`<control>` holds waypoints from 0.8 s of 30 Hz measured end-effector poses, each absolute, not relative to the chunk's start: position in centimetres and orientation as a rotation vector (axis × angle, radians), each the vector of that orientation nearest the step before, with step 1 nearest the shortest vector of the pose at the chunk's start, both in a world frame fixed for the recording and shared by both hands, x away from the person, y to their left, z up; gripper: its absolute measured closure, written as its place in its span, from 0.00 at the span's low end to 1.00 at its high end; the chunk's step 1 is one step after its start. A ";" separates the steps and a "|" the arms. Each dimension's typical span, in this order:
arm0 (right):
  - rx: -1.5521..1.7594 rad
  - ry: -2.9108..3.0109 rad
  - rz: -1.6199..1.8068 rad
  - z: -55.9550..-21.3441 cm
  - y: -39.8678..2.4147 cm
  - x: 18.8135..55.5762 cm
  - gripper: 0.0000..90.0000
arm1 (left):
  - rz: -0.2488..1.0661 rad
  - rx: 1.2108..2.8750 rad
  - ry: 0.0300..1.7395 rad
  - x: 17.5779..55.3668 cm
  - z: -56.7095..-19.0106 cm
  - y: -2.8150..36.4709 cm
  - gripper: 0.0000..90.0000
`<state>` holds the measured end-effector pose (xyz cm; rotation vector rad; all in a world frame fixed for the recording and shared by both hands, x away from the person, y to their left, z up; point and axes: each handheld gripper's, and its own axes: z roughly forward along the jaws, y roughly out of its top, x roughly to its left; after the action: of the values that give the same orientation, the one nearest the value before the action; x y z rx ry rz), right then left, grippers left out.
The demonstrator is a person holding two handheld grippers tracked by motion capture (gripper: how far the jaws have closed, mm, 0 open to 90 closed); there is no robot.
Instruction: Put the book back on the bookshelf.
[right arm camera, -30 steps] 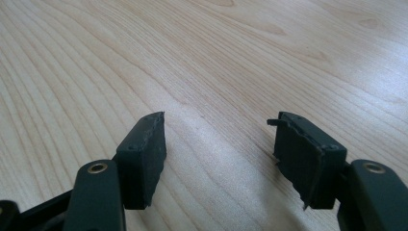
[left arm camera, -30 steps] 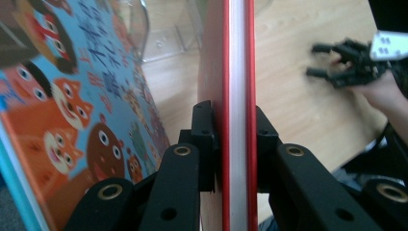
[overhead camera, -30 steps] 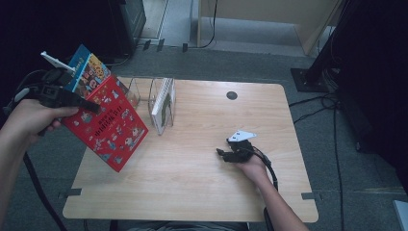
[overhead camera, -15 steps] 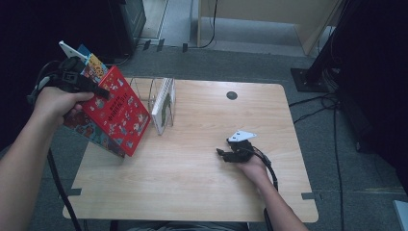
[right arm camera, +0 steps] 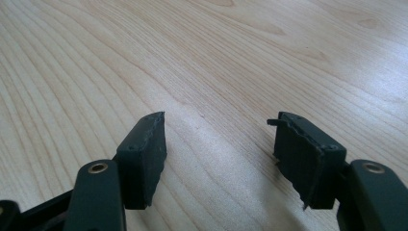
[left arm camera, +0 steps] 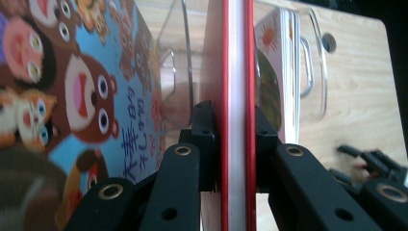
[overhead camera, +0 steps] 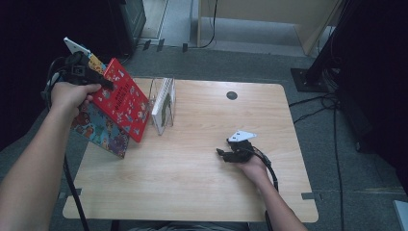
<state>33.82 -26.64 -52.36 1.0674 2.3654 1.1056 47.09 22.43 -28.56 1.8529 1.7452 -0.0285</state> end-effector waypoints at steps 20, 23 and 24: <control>1.085 2.349 1.097 -52.4 -26.5 33.4 0.40 | -0.010 1.759 1.759 49.3 -30.4 21.2 0.87; 1.094 2.348 1.094 -52.4 -26.6 33.2 0.40 | -0.020 1.752 1.757 49.4 -30.5 21.4 0.86; 1.094 2.347 1.095 -52.4 -26.6 33.2 0.40 | -0.048 1.735 1.751 49.4 -30.5 21.5 0.84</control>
<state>33.23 -26.58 -52.36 1.0939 2.3474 1.0954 49.42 21.48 -30.53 1.7345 1.7506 -0.0480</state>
